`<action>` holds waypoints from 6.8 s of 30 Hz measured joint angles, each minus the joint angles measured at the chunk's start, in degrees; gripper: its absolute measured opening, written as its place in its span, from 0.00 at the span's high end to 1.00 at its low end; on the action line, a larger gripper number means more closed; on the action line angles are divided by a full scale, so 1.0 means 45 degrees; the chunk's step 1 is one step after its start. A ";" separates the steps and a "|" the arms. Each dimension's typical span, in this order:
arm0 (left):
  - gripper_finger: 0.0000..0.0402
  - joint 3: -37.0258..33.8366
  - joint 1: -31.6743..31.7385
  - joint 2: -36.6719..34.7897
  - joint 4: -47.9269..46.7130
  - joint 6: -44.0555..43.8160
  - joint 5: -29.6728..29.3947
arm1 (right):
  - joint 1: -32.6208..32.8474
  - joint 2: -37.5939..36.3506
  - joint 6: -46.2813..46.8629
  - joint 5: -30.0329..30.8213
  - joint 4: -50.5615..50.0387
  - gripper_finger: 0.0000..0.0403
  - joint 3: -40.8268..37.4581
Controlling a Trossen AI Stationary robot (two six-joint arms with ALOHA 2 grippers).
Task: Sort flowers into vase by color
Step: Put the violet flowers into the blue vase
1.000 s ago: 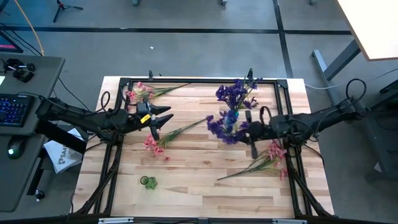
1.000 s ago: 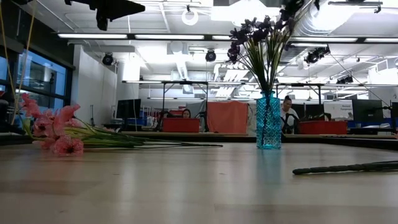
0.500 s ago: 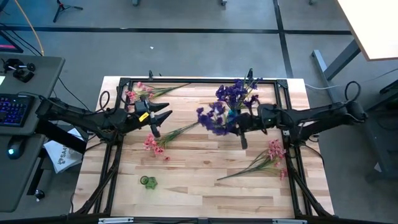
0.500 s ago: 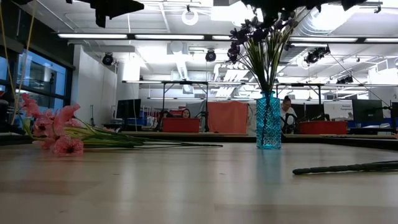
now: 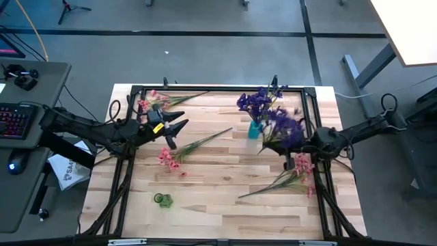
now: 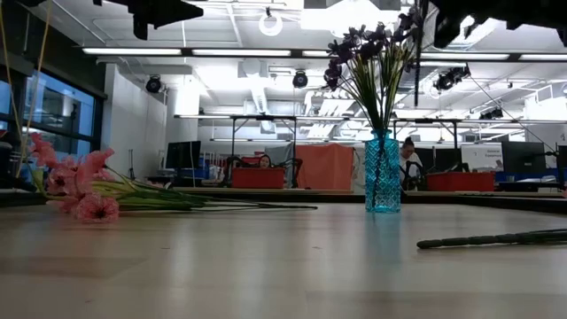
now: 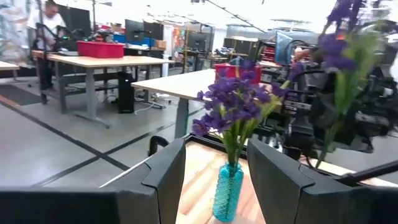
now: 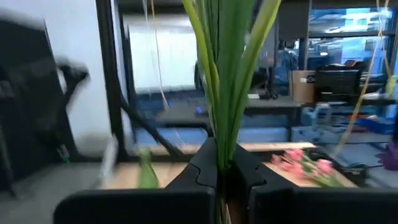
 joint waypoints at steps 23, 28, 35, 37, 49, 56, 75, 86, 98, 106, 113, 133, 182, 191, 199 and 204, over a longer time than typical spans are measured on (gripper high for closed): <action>0.60 0.0000 0.0746 0.0000 -0.0003 0.2646 -0.0187 | -0.2769 0.4540 -0.3495 0.1199 -0.5068 1.00 0.5575; 0.60 0.0000 0.0850 0.0000 0.0039 0.2485 -0.0187 | -0.2973 0.4688 -0.3401 0.1194 -0.5165 1.00 0.5639; 0.60 0.0000 0.0850 0.0000 0.0035 0.1996 -0.0189 | -0.3027 0.4567 -0.3365 0.1184 -0.5177 1.00 0.5634; 0.60 0.0000 0.0850 0.0000 0.0039 0.1996 -0.0192 | -0.3037 0.4567 -0.3374 0.1184 -0.5218 1.00 0.5634; 0.60 0.0000 0.0850 0.0000 0.0031 0.1989 -0.0192 | -0.3551 0.4567 -0.3374 0.1452 -0.5491 1.00 0.5625; 0.60 0.0000 0.0850 0.0000 -0.0013 0.2063 -0.0195 | -0.3793 0.4567 -0.2966 0.1448 -0.5838 1.00 0.5620; 0.60 0.0000 0.0850 0.0000 -0.0015 0.2548 -0.0266 | -0.3913 0.4812 -0.1893 0.3504 -0.6164 1.00 0.5610; 0.60 0.0000 0.0850 0.0000 -0.0010 0.2871 -0.0561 | -0.3911 0.5044 -0.0864 0.5116 -0.6102 1.00 0.5610; 0.60 -0.0002 0.0850 -0.0167 -0.0010 0.2909 -0.0923 | -0.3646 0.6472 0.0070 0.6859 -0.4222 1.00 0.5610; 0.60 -0.0010 0.0850 -0.0739 0.0013 0.3725 -0.1383 | -0.3450 0.6489 -0.0510 0.7789 -0.2982 1.00 0.5610; 0.60 -0.0010 0.0850 -0.1035 0.0007 0.3778 -0.1523 | -0.3088 0.6480 0.0001 0.9504 -0.2985 1.00 0.5610; 0.60 0.0727 0.0940 -0.0845 0.0070 0.1955 -0.0040 | -0.2882 0.6466 -0.0923 0.6543 -0.0106 1.00 0.5610; 0.38 0.6679 0.1520 0.5807 -0.1350 -0.0613 0.8283 | -0.2877 0.8399 0.0964 -0.4464 -0.2441 1.00 0.9428; 0.52 0.6670 0.1515 0.6483 -0.0886 -0.0024 0.8374 | -0.2877 0.8409 0.0964 -0.4460 -0.2310 1.00 0.9427; 0.82 0.6664 0.1515 0.6581 -0.0290 0.0101 0.8034 | -0.2882 0.8394 0.0964 -0.4432 -0.2284 1.00 0.9428; 0.95 0.6664 0.1438 0.6587 0.0015 0.0617 0.8106 | -0.2885 0.8399 0.0957 -0.4455 -0.2322 1.00 0.9428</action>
